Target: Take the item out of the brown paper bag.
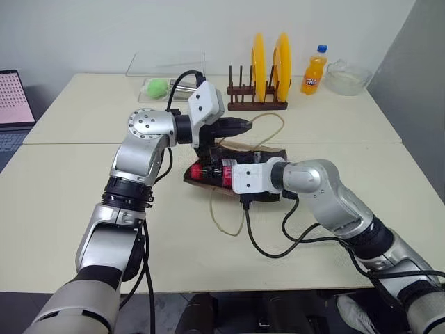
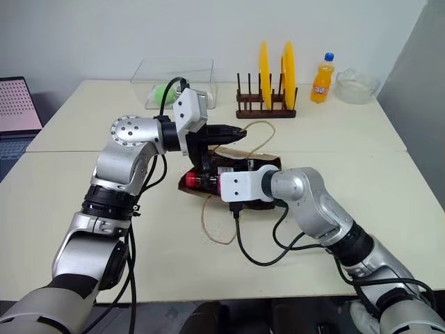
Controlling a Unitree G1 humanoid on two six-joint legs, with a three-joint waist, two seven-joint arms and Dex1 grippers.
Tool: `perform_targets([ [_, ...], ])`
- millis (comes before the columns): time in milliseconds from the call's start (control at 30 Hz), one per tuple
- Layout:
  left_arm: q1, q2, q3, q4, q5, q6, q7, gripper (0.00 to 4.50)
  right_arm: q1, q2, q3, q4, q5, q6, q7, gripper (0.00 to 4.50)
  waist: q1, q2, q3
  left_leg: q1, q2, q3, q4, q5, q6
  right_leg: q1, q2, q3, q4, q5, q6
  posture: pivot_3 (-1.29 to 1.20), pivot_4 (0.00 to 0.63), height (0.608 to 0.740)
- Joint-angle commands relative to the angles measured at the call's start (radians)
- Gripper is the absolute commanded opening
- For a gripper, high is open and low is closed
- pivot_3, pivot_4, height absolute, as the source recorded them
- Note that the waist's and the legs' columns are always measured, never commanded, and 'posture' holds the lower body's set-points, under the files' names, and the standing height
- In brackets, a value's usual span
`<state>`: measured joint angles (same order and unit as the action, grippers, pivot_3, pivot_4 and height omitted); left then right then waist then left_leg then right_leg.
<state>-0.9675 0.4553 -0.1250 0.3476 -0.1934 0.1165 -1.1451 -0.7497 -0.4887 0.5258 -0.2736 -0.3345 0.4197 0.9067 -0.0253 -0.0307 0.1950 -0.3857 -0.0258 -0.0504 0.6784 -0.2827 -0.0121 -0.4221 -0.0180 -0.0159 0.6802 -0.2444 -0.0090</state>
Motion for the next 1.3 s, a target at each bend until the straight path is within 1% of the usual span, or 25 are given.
perform_targets([
  [33,-0.036,-0.001,0.005,-0.001,0.009,-0.030,0.010,0.00,0.009,-0.033,-0.098,-0.074,0.088,-0.079,0.038,3.14,0.000,0.000,0.000,0.000,0.000,0.000,0.000,0.000,0.000,0.000,0.000,0.000,0.000,0.000,0.000,0.00,0.150,0.740],
  [267,-0.041,-0.004,0.006,0.009,0.020,-0.042,0.013,0.00,0.062,-0.096,-0.218,-0.099,0.280,-0.271,0.104,3.14,0.001,0.000,0.000,0.000,0.000,0.000,0.000,0.000,0.000,0.000,0.000,0.000,0.000,0.000,0.000,0.00,0.150,0.740],
  [400,-0.043,-0.004,0.005,0.017,0.026,-0.049,0.013,0.00,0.070,-0.136,-0.271,-0.100,0.341,-0.395,0.128,3.14,0.000,0.000,0.000,0.000,0.000,0.000,0.000,0.000,0.000,0.000,0.000,0.000,0.000,0.000,0.000,0.00,0.150,0.740],
  [500,-0.044,-0.006,0.002,0.025,0.034,-0.058,0.015,0.00,0.065,-0.162,-0.324,-0.095,0.353,-0.512,0.108,3.14,0.000,0.000,0.000,0.001,0.000,0.000,0.000,0.000,0.000,0.001,0.000,0.000,0.000,0.000,0.000,0.00,0.150,0.740],
  [600,-0.042,-0.007,0.000,0.029,0.041,-0.064,0.013,0.00,0.059,-0.173,-0.380,-0.089,0.367,-0.570,0.080,3.14,0.001,0.000,0.000,0.001,0.000,0.000,0.000,0.000,0.000,0.001,0.000,0.000,0.000,0.000,0.000,0.00,0.150,0.740],
  [700,-0.035,0.001,0.001,0.031,0.051,-0.070,0.014,0.00,0.070,-0.189,-0.442,-0.098,0.369,-0.593,0.045,3.14,0.001,0.000,0.000,0.001,0.000,0.001,0.000,0.000,0.000,0.001,0.000,0.000,0.000,0.000,0.000,0.00,0.150,0.740],
  [800,-0.019,0.014,0.008,0.024,0.057,-0.067,0.019,0.00,0.100,-0.230,-0.556,-0.098,0.348,-0.611,-0.018,3.14,0.005,0.000,0.000,0.001,0.000,0.001,0.000,0.000,0.000,0.001,0.000,0.000,0.000,0.000,0.000,0.00,0.150,0.740],
  [867,-0.007,0.020,0.013,0.013,0.056,-0.059,0.022,0.00,0.133,-0.270,-0.620,-0.069,0.322,-0.626,-0.051,3.14,0.008,0.000,0.000,0.001,0.000,0.001,0.000,0.000,0.000,0.001,0.000,0.001,0.000,0.000,0.000,0.00,0.150,0.740],
  [1000,0.019,0.037,0.019,-0.020,0.048,-0.033,0.037,0.00,0.209,-0.331,-0.719,0.048,0.276,-0.587,-0.132,3.14,0.011,0.000,0.000,0.001,0.000,0.002,0.000,0.000,0.000,0.002,0.000,0.001,0.000,0.000,0.000,0.00,0.150,0.740],
  [1067,0.032,0.042,0.023,-0.040,0.043,-0.018,0.044,0.00,0.238,-0.362,-0.725,0.123,0.246,-0.587,-0.149,3.14,0.012,0.000,0.000,0.002,0.000,0.003,0.000,0.000,0.000,0.002,0.000,0.002,0.000,0.000,0.000,0.00,0.150,0.740],
  [1100,0.041,0.043,0.023,-0.055,0.041,-0.009,0.047,0.00,0.253,-0.381,-0.700,0.171,0.219,-0.594,-0.143,3.14,0.012,0.000,0.000,0.002,0.000,0.003,0.000,0.000,0.000,0.002,0.000,0.002,0.000,0.000,0.000,0.00,0.150,0.740],
  [1200,0.058,0.039,0.023,-0.096,0.033,0.017,0.058,0.00,0.265,-0.417,-0.605,0.284,0.160,-0.605,-0.104,3.14,0.009,0.000,0.000,0.002,0.000,0.004,0.000,0.000,0.000,0.002,0.000,0.003,0.000,0.000,0.000,0.00,0.150,0.740],
  [1300,0.070,0.032,0.022,-0.131,0.028,0.039,0.068,0.00,0.219,-0.416,-0.490,0.425,0.096,-0.647,-0.070,3.14,0.002,0.000,0.000,0.003,0.001,0.006,-0.001,0.000,0.000,0.001,0.000,0.004,0.001,0.000,0.000,0.00,0.150,0.740],
])
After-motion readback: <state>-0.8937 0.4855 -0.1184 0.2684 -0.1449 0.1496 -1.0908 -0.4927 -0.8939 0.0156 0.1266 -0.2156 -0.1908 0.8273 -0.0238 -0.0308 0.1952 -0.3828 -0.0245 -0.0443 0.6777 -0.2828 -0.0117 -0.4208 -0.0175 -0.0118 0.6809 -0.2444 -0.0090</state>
